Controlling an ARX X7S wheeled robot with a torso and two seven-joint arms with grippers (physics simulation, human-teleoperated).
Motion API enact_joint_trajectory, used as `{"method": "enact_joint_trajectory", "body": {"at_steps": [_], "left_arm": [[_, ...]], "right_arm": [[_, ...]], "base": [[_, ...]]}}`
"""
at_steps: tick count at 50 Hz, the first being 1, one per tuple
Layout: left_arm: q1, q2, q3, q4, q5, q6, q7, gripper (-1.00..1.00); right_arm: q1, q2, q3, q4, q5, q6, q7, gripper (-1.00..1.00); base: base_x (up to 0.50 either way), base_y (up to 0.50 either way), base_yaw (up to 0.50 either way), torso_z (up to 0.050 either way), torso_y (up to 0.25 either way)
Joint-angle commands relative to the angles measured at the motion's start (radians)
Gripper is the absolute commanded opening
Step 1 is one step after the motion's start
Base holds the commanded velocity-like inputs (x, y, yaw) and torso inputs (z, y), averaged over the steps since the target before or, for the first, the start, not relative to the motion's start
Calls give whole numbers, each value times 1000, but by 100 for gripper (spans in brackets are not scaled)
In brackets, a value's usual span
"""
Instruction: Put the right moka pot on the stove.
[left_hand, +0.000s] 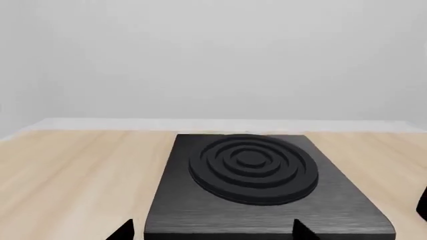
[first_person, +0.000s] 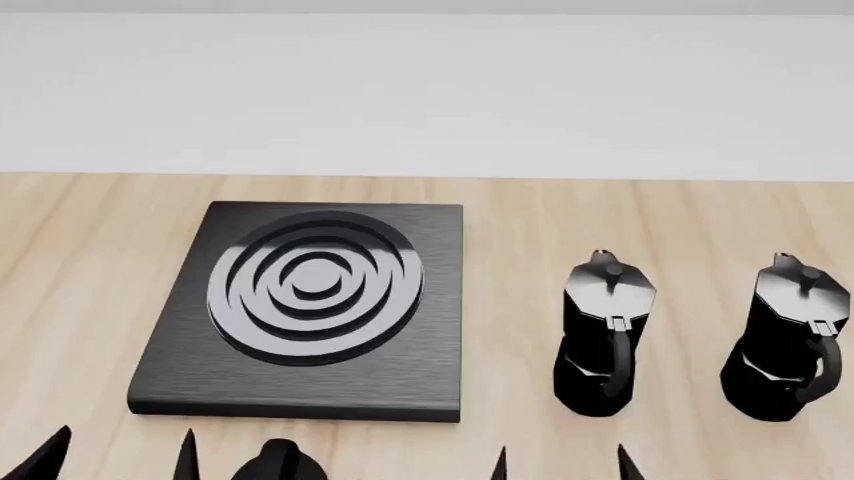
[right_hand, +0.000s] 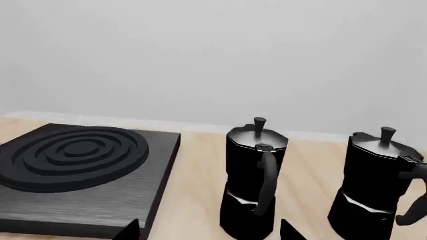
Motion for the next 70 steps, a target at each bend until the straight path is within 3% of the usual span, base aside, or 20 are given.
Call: {"method": "enact_joint_trajectory", "body": {"at_steps": [1, 16, 29, 70], "left_arm": [[15, -54, -13, 222, -35, -146, -44, 100], [-88, -114, -37, 518, -96, -432, -129, 100], [-184, -131, -80, 658, -174, -602, -181, 100], [-173, -143, -66, 644, -190, -580, -181, 100]], "right_arm": [[-10, 32, 10, -141, 11, 73, 19, 100], [-7, 87, 46, -365, 55, 208, 42, 100], [16, 120, 71, -514, 96, 316, 62, 100], [30, 134, 60, -545, 106, 344, 77, 100]], "base": [[0, 0, 0, 0, 0], [0, 0, 0, 0, 0], [0, 0, 0, 0, 0], [0, 0, 0, 0, -13]]}}
